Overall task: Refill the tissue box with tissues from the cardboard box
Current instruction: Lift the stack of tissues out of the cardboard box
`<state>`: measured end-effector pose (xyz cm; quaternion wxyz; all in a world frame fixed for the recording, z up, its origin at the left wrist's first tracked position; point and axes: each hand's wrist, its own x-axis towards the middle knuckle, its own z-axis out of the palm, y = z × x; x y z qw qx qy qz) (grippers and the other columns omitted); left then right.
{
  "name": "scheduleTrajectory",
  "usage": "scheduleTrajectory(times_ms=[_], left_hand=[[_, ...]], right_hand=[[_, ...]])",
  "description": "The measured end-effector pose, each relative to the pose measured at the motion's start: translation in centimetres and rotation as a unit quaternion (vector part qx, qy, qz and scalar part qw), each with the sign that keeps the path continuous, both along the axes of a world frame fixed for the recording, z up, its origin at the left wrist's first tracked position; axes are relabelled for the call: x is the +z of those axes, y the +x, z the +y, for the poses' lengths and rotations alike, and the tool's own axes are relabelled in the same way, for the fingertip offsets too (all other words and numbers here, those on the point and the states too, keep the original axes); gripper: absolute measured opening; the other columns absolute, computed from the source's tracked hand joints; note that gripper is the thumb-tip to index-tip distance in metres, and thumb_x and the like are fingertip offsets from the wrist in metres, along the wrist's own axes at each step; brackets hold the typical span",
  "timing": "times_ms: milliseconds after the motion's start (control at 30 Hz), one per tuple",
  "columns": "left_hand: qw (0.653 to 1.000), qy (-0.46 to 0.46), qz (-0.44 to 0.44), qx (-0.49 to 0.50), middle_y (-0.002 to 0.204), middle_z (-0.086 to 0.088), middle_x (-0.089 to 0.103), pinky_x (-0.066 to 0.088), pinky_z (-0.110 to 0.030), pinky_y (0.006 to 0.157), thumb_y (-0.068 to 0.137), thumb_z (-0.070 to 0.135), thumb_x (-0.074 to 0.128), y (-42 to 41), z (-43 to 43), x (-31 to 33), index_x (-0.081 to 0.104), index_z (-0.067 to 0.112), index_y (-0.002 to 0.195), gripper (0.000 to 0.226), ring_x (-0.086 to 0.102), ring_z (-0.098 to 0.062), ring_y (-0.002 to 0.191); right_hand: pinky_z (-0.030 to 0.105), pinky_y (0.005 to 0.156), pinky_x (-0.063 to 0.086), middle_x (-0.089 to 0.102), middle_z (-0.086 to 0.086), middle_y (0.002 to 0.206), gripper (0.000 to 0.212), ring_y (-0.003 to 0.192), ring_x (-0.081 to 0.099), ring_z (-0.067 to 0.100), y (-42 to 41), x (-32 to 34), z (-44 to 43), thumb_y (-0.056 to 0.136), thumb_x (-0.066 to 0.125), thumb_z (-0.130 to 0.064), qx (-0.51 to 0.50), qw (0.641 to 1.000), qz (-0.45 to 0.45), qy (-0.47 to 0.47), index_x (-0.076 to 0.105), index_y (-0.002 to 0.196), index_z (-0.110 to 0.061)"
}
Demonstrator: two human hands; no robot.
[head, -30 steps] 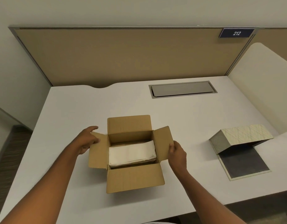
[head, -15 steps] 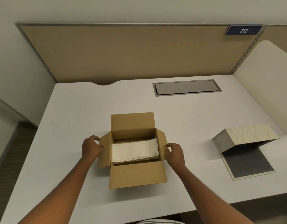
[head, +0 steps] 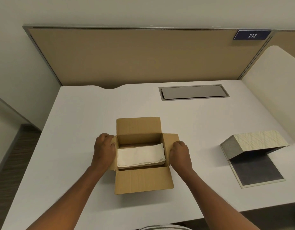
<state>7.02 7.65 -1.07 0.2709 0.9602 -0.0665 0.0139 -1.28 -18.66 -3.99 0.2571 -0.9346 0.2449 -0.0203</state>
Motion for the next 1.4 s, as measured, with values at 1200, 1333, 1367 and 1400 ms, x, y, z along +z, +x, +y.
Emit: scheduleTrajectory(times_ms=[1200,1333,1367,1400], left_hand=[[0.828,0.326,0.346,-0.297,0.123,-0.01,0.058,0.052,-0.031,0.089,0.073,0.014,0.08,6.1,-6.1,-1.7,0.052,0.005,0.124,0.058,0.06,-0.025,0.108],[0.826,0.313,0.356,-0.304,0.125,-0.008,0.057,0.051,-0.03,0.088,0.07,0.017,0.082,6.7,-6.3,-2.2,0.051,0.008,0.124,0.063,0.058,-0.024,0.109],[0.826,0.311,0.358,-0.306,0.125,-0.007,0.057,0.05,-0.03,0.088,0.069,0.018,0.083,6.7,-6.3,-2.4,0.051,0.009,0.125,0.065,0.058,-0.024,0.11],[0.825,0.309,0.36,-0.308,0.126,-0.007,0.056,0.05,-0.03,0.088,0.069,0.018,0.083,6.7,-6.3,-2.6,0.05,0.01,0.126,0.066,0.057,-0.024,0.11]], right_hand=[[0.038,0.098,0.046,0.061,0.012,0.123,0.049,0.113,0.059,0.03,9.8,0.7,3.8,0.086,0.067,-0.026,0.4,0.818,0.386,-0.149,0.053,0.127,-0.003],[0.039,0.1,0.047,0.062,0.011,0.122,0.048,0.11,0.06,0.029,10.5,0.0,3.9,0.085,0.069,-0.025,0.41,0.801,0.411,-0.146,0.055,0.126,-0.003],[0.039,0.099,0.047,0.062,0.011,0.121,0.049,0.11,0.06,0.03,10.7,-0.1,3.9,0.084,0.07,-0.025,0.414,0.797,0.414,-0.147,0.055,0.126,-0.003],[0.039,0.099,0.047,0.062,0.011,0.12,0.05,0.109,0.06,0.03,10.9,-0.2,3.9,0.084,0.071,-0.025,0.418,0.794,0.416,-0.15,0.055,0.125,-0.003]])
